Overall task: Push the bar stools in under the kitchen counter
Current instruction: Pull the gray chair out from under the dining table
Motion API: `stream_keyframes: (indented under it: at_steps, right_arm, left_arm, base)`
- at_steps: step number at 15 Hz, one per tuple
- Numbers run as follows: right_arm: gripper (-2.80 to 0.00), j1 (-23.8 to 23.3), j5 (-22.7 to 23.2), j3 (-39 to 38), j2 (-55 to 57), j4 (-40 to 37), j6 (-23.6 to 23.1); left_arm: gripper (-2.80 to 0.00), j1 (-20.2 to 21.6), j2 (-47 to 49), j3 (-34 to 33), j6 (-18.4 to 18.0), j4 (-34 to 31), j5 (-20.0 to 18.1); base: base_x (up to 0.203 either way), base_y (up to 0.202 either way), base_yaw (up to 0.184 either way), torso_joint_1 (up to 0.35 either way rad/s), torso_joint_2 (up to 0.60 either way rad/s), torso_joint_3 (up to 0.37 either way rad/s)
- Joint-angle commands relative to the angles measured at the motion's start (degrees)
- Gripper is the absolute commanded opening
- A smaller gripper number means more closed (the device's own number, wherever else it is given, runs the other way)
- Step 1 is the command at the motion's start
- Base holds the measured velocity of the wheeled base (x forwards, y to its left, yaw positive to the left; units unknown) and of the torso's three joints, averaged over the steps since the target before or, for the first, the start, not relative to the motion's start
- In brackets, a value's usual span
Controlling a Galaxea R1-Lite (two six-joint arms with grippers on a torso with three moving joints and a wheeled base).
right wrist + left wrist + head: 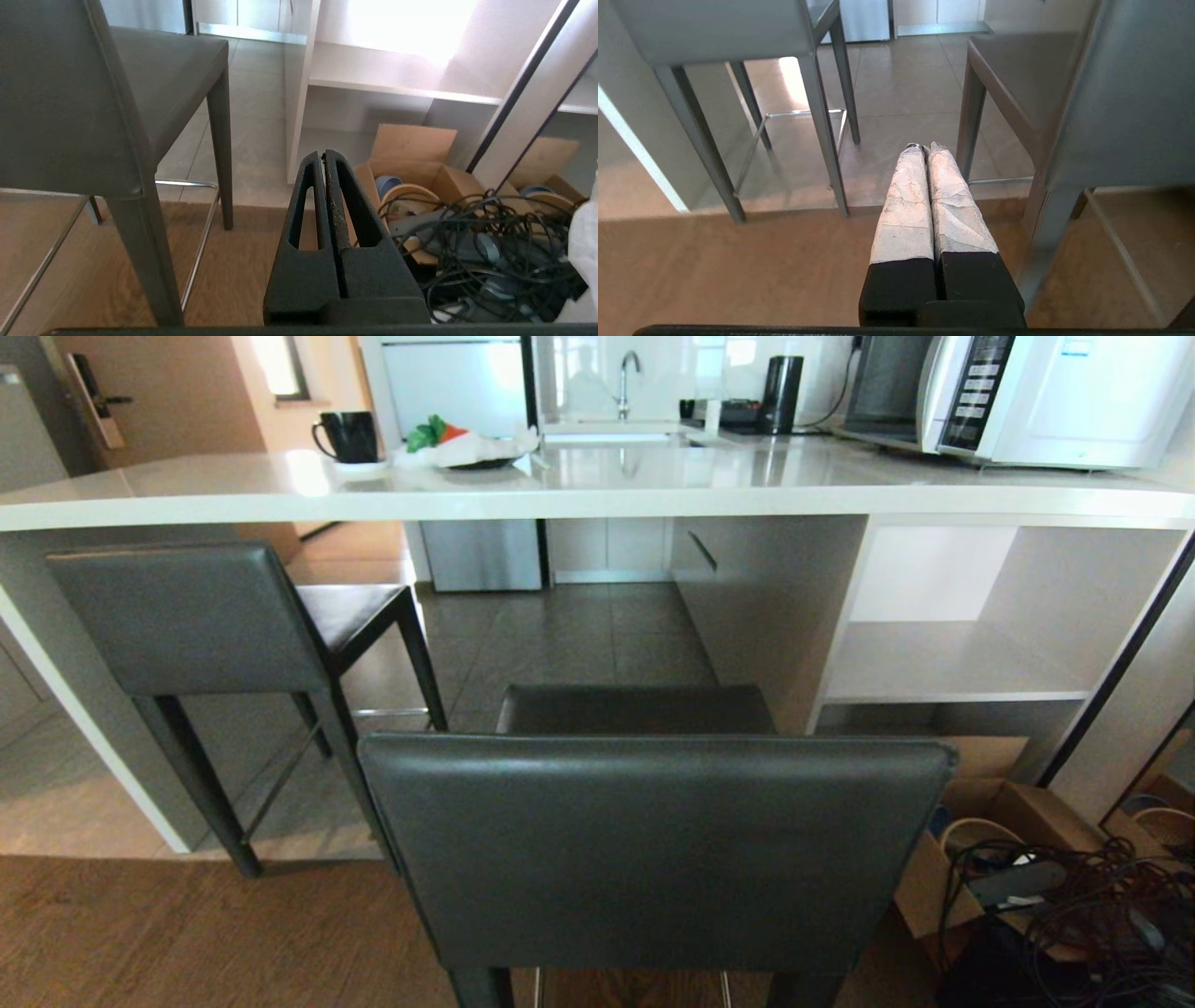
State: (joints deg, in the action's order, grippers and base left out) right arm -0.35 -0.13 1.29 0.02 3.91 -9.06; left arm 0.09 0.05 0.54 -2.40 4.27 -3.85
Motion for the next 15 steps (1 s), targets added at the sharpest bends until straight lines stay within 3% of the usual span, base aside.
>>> stream_keyframes:
  at_steps: [1,3,5,6,7,9,15]
  right_arm:
    - [-2.8,0.0,0.3,-1.3,0.0,-0.1,1.0]
    - [-2.8,0.0,0.7,-1.3,0.0,-1.8,3.6]
    - [-2.8,0.0,0.3,-1.3,0.1,-3.7,7.5]
    - [-2.8,0.0,0.4,-1.3,0.0,-3.7,7.0]
    - [-2.8,0.0,0.8,-1.3,0.0,-3.9,5.2]
    - [-2.8,0.0,3.3,-1.3,0.0,-4.3,-0.1]
    - [-2.8,0.0,0.4,-1.3,0.1,-4.2,6.6]
  left_arm:
    - [-2.8,0.0,-0.1,-0.6,2.0,-0.1,0.7]
    - [-2.8,0.1,-0.1,-0.6,1.3,0.0,0.8]
    - [-2.8,-0.1,-0.1,-0.6,-4.4,-1.7,1.5]
    - [-2.8,-0.1,-0.1,-0.6,-5.9,-2.8,2.3]
    - [-2.8,-0.1,-0.1,-0.6,-5.4,-4.4,2.3]
    - [-2.8,-0.1,-0.1,-0.6,0.7,-4.1,2.5]
    - [-2.8,-0.2,0.0,-0.6,2.3,-4.0,2.9]
  base:
    - [0.0,0.0,0.0,0.0,0.0,0.0]
    - [0.0,0.0,0.0,0.0,0.0,0.0]
    - [0.0,0.0,0.0,0.0,0.0,0.0]
    - [0.0,0.0,0.0,0.0,0.0,0.0]
    - [0.0,0.0,0.0,0.0,0.0,0.0]
    - [0.0,0.0,0.0,0.0,0.0,0.0]
    - [0.0,0.0,0.0,0.0,0.0,0.0]
